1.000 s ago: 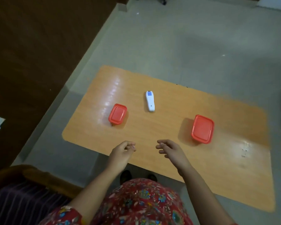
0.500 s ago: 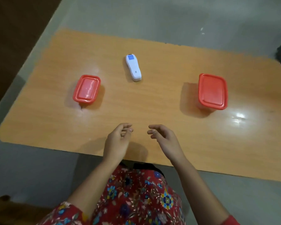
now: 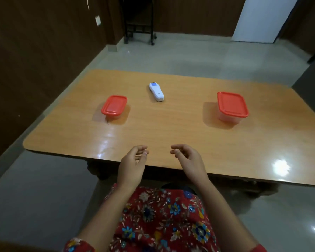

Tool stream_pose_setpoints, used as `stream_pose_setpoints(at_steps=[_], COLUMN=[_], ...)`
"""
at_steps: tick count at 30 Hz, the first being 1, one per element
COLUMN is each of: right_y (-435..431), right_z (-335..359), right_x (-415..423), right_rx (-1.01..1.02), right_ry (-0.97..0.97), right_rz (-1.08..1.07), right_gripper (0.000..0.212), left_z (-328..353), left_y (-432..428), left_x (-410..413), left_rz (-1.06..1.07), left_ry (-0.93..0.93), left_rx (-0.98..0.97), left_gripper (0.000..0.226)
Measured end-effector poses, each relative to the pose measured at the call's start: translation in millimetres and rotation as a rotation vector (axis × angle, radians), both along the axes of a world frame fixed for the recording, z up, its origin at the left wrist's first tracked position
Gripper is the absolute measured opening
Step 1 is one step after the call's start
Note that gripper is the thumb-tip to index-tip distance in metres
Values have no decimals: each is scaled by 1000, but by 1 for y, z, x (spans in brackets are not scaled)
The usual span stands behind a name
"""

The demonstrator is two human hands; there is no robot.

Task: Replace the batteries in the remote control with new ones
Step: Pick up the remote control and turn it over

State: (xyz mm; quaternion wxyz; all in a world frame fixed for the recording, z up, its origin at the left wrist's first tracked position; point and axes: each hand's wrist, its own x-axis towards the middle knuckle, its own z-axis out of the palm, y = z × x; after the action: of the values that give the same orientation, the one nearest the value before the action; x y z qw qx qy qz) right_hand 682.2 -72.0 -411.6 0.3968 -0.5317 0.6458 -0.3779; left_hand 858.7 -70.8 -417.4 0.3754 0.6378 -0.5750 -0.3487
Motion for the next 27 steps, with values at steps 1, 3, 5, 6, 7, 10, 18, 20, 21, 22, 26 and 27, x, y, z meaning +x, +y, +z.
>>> stream_pose_setpoints(at_steps=[1, 3, 5, 6, 7, 10, 18, 20, 21, 22, 26, 27], right_y=[4, 8, 9, 6, 3, -13, -110, -153, -177, -201, -289, -305], right_z=[0, -3, -5, -6, -6, -6, -12, -14, -16, -19, -30, -31], right_x=[2, 4, 5, 6, 7, 5, 16, 22, 24, 27, 41, 45], right_rx=[-8, -42, -71, -81, -91, -139, -214, -214, -216, -212, -133, -119], right_ry=[44, 134, 191, 212, 231, 256, 178, 212, 263, 332, 513, 542], right_rz=[-2, 8, 18, 25, 27, 4, -114, -120, -119, -106, -115, -139], right_gripper=[17, 18, 18, 19, 19, 20, 19, 26, 32, 38, 62, 67], left_z=[1, 2, 2, 2, 2, 5, -13, -23, -25, -27, -26, -27], left_y=[3, 6, 2, -2, -8, -37, -127, -143, -151, -159, -179, -181], left_x=[3, 6, 7, 8, 8, 5, -1, 3, 5, 5, 4, 3], left_rz=[14, 33, 50, 66, 82, 121, 183, 212, 219, 223, 192, 184], left_ry=[8, 16, 22, 42, 73, 214, 402, 415, 422, 436, 517, 540], left_rx=[-14, -40, -65, -79, -89, -93, -60, -63, -66, -70, -58, -40], left_gripper=[24, 23, 22, 21, 20, 17, 18, 18, 18, 18, 18, 18])
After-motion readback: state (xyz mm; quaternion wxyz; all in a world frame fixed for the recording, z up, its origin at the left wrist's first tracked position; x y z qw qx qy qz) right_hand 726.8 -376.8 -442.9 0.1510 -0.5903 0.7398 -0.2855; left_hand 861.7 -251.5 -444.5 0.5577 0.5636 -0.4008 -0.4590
